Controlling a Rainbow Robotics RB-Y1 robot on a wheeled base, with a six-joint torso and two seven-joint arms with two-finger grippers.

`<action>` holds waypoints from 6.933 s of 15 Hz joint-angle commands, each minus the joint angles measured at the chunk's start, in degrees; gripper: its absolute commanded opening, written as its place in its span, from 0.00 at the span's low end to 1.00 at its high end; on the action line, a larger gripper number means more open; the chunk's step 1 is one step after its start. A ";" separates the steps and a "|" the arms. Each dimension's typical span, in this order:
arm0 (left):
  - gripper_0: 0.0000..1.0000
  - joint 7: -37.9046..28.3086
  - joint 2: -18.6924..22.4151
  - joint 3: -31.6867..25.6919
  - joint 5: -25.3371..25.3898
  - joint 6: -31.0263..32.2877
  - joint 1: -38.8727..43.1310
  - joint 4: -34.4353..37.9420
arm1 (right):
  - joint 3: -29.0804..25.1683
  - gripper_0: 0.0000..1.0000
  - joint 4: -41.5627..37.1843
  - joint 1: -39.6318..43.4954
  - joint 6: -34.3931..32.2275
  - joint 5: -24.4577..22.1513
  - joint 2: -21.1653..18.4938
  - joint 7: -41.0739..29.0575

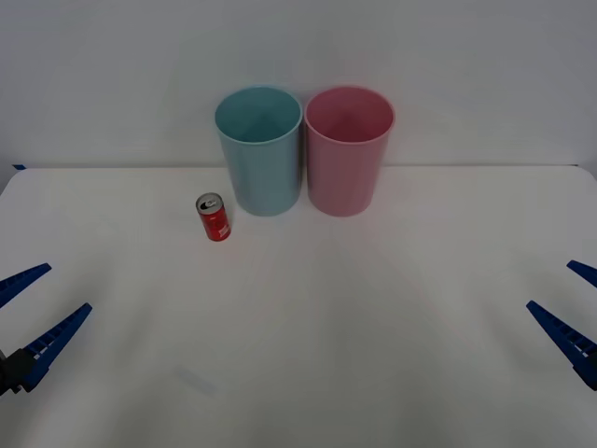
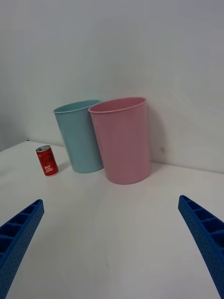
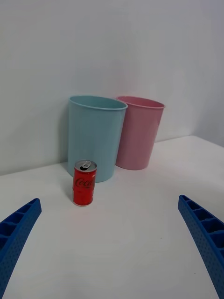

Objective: Grasp the object on the table and drop it into the matching bin: aluminum can to the light blue bin, PET bottle to the pink bin.

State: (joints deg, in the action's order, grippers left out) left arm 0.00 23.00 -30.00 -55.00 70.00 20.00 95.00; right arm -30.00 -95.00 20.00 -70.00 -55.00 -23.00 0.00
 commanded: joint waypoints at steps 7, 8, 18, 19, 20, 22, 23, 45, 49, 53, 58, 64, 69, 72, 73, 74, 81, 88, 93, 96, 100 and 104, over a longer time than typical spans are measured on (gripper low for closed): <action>1.00 0.26 -0.41 -0.76 0.24 -0.56 0.74 -1.22 | 0.00 1.00 0.00 0.00 0.00 0.00 0.00 0.00; 1.00 0.26 -0.41 -0.76 0.15 -0.83 0.92 -1.22 | 0.00 1.00 0.00 0.00 0.00 0.00 0.00 0.00; 1.00 0.53 -0.50 7.32 -3.54 -9.44 -0.40 -2.89 | 0.00 1.00 0.00 0.00 0.00 0.00 0.00 0.00; 1.00 0.44 -0.68 8.20 -4.50 -10.23 -1.28 -3.42 | 0.00 1.00 0.00 0.00 0.00 0.00 0.00 0.00; 1.00 0.53 -1.20 8.55 -5.03 -10.76 -2.16 -3.86 | 0.00 1.00 0.00 0.00 0.00 0.00 0.00 0.00; 1.00 0.88 -3.58 8.82 -7.93 -11.99 -4.45 -5.00 | 0.00 1.00 0.00 0.00 0.00 0.00 0.00 0.00; 1.00 0.97 -4.81 8.64 -9.34 -12.69 -5.32 -5.09 | 0.00 1.00 0.00 0.00 0.00 0.00 0.00 0.00; 1.00 4.83 -11.75 19.63 -17.42 -32.99 -27.82 -24.87 | 0.00 1.00 0.00 0.00 0.00 0.00 0.00 0.00; 1.00 5.62 -13.07 19.45 -19.53 -35.54 -32.66 -29.70 | 0.00 1.00 0.00 0.00 0.00 0.00 0.00 0.00; 1.00 7.03 -13.07 19.10 -20.06 -36.42 -38.02 -36.03 | 0.00 1.00 0.00 0.00 0.00 0.00 0.00 0.00; 1.00 7.65 -13.16 17.17 -22.35 -36.60 -45.14 -44.64 | 0.00 1.00 0.00 0.00 0.00 0.00 0.00 0.00; 1.00 8.17 -13.33 17.17 -22.79 -37.65 -47.42 -47.54 | 0.00 1.00 0.00 0.00 0.00 0.00 0.00 0.00; 0.00 8.96 -13.33 17.17 -23.05 -37.92 -47.51 -47.45 | 0.00 1.00 0.00 0.00 0.00 0.00 0.00 0.00; 0.00 8.88 -13.33 17.34 -23.05 -37.92 -47.60 -47.45 | 0.00 1.00 0.00 0.00 0.00 0.00 0.00 0.00; 0.00 8.88 -13.33 17.52 -22.87 -37.92 -47.60 -47.54 | 0.00 1.00 0.00 0.00 0.00 0.00 0.00 0.00; 0.00 8.70 -13.33 17.78 -22.52 -37.92 -47.60 -47.45 | 0.00 1.00 0.00 0.00 0.00 0.00 0.00 0.00; 0.00 8.79 -12.98 19.10 -20.24 -37.65 -47.60 -47.45 | 0.00 1.00 0.00 0.00 0.00 0.00 0.00 0.00; 0.00 8.00 -7.53 23.06 -11.54 -31.85 -40.48 -37.26 | 0.00 1.00 0.00 0.00 0.00 0.00 0.00 0.00; 0.00 6.42 -3.84 24.37 -5.21 -31.85 -30.55 -22.32 | 0.00 1.00 0.00 0.00 0.00 0.00 0.00 0.00; 0.00 4.66 -1.64 24.20 -2.04 -31.94 -25.89 -14.50 | 0.00 1.00 0.00 0.00 0.00 0.00 0.00 0.00; 0.00 -4.04 1.43 22.18 -2.48 -32.03 -21.32 -3.77 | 0.00 1.00 0.00 0.00 0.00 0.00 0.00 0.00; 0.00 -14.85 2.22 18.84 -7.14 -31.94 -21.14 3.35 | 0.00 1.00 0.00 0.00 0.00 0.00 0.00 0.00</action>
State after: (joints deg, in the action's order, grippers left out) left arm -12.62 25.21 -10.48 -60.87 38.01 -1.02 97.11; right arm -30.00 -95.00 20.00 -70.00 -55.00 -23.00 0.00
